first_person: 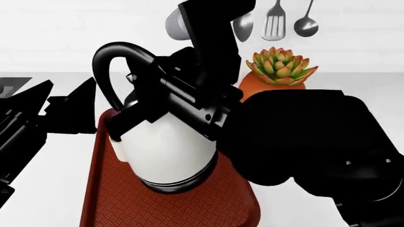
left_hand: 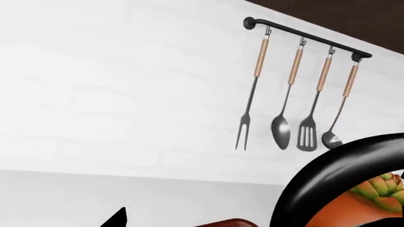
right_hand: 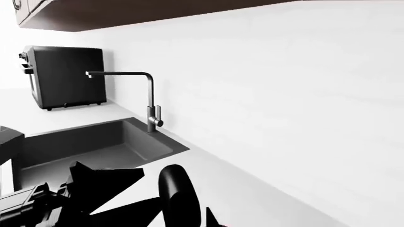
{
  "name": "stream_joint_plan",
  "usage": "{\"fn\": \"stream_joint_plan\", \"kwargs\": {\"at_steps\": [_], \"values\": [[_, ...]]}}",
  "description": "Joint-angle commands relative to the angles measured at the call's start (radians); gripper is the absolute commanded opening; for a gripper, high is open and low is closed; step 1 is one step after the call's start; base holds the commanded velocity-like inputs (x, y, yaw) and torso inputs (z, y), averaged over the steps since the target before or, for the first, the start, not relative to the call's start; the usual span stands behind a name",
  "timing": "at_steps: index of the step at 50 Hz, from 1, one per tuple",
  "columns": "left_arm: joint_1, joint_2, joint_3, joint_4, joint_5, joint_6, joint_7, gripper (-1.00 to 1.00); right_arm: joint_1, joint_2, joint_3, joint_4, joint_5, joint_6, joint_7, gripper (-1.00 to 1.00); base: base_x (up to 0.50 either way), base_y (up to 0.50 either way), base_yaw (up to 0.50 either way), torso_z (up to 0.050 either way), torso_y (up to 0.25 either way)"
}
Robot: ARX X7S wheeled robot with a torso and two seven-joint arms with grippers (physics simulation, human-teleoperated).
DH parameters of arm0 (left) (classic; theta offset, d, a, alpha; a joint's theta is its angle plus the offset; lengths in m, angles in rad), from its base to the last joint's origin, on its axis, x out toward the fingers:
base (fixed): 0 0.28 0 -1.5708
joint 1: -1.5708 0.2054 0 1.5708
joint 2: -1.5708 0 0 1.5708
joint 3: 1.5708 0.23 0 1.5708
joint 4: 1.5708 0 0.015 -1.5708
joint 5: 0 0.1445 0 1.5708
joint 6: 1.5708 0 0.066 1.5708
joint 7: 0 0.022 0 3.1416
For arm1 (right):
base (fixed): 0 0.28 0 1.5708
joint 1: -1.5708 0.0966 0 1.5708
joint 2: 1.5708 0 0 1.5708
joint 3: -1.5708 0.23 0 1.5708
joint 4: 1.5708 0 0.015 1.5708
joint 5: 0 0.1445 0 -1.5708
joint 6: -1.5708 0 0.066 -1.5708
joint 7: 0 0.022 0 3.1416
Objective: Pick the kettle from the counter and place it on the tray. Then pick the mug from the cabinet and place it on the tray. Then close the cabinet doors.
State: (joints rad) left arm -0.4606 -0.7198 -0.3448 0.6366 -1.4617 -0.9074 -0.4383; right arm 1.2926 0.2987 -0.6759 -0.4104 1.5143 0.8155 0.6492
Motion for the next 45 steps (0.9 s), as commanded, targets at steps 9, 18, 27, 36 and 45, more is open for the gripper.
{"fn": "stream_joint_plan", "kwargs": {"at_steps": [9, 18, 27, 36, 45], "values": [[0.011, 0.002, -0.003, 0.001, 0.0, 0.014, 0.018, 1.0, -0.086, 0.016, -0.021, -0.001, -0.048, -0.036, -0.071, -1.0, 0.0, 0.0, 0.0, 0.0, 0.001], [0.023, 0.005, -0.005, 0.001, 0.012, 0.021, 0.029, 1.0, -0.119, 0.026, -0.041, 0.002, -0.067, -0.04, -0.086, -1.0, 0.0, 0.0, 0.0, 0.0, 0.0], [0.025, 0.004, -0.004, -0.001, 0.012, 0.023, 0.029, 1.0, -0.135, 0.036, -0.055, 0.014, -0.062, -0.032, -0.101, 1.0, 0.0, 0.0, 0.0, 0.001, 0.001], [0.043, 0.01, -0.008, 0.001, 0.03, 0.033, 0.045, 1.0, -0.135, 0.042, -0.061, 0.029, -0.055, -0.026, -0.097, 1.0, 0.0, 0.0, 0.0, 0.0, 0.0], [0.041, 0.006, -0.011, -0.002, 0.021, 0.035, 0.039, 1.0, -0.136, 0.047, -0.067, 0.036, -0.059, -0.024, -0.095, 1.0, 0.0, 0.0, 0.0, 0.0, 0.0]]}}
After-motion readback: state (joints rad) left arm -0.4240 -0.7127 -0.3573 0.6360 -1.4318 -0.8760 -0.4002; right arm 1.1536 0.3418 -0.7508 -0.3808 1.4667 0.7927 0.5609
